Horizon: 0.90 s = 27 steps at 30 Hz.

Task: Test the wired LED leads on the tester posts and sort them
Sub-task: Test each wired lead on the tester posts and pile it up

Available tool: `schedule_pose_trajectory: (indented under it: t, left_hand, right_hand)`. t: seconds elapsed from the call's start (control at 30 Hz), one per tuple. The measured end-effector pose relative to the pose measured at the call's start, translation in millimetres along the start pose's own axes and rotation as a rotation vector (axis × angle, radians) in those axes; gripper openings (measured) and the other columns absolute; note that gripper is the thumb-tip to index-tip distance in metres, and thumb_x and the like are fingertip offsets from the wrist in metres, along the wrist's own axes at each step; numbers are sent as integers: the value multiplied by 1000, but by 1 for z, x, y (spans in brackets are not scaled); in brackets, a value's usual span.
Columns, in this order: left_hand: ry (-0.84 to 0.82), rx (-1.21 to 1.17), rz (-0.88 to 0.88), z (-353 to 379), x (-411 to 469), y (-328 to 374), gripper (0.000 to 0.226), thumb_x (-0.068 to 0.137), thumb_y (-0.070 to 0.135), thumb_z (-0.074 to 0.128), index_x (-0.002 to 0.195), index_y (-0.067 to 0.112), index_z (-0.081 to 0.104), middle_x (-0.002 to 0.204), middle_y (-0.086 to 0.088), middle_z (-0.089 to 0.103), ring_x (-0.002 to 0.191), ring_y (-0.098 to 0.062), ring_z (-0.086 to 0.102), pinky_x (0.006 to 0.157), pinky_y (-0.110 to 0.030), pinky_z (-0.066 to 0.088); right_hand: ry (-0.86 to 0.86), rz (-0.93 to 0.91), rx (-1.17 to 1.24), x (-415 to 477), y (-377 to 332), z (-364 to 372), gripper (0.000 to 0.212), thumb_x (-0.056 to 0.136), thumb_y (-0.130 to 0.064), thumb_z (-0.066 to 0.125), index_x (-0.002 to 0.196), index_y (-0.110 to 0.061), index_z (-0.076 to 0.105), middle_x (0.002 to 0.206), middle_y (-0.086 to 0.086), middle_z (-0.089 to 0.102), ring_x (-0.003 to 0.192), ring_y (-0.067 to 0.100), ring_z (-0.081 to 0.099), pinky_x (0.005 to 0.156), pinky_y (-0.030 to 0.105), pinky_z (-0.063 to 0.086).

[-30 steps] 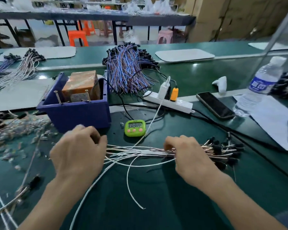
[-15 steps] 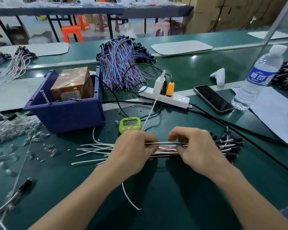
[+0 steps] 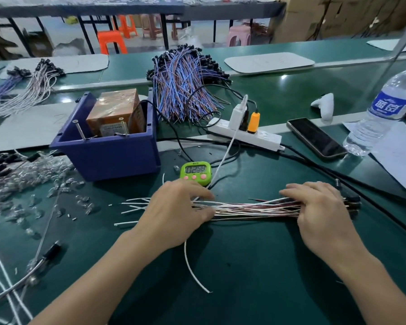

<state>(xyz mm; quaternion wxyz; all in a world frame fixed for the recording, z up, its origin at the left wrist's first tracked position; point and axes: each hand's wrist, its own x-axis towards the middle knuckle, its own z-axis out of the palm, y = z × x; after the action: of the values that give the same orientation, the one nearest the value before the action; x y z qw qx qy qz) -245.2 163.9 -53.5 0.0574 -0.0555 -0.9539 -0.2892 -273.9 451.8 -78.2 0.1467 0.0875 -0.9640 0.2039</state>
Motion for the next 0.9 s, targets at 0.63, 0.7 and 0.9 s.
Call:
schedule_pose_trajectory:
  t: [0.63, 0.7, 0.9]
  left_hand:
    - [539, 351, -595, -134, -117, -132, 14, 85, 32, 79, 99, 31, 81, 108, 1, 77, 99, -26, 68, 90, -37, 52]
    - [550, 483, -679, -143, -132, -156, 33, 86, 33, 76, 117, 25, 76, 129, -2, 68, 118, -26, 60, 103, -41, 46]
    - [425, 556, -869, -151, -159, -206, 67, 91, 47, 68, 148, 18, 48, 148, -6, 52, 136, -27, 48, 113, -45, 39]
  right_hand:
    - [-619, -506, 503, 14, -349, 86, 46, 91, 0, 52, 114, -31, 76, 115, 0, 75, 101, 21, 67, 89, 35, 57]
    - [-700, -532, 471, 13, -378, 104, 46, 92, 1, 51, 122, -27, 73, 119, 2, 74, 95, 21, 67, 82, 31, 57]
    - [-742, -592, 294, 15, -439, 139, 45, 95, -8, 55, 137, -24, 60, 130, 4, 67, 110, 25, 63, 87, 29, 54]
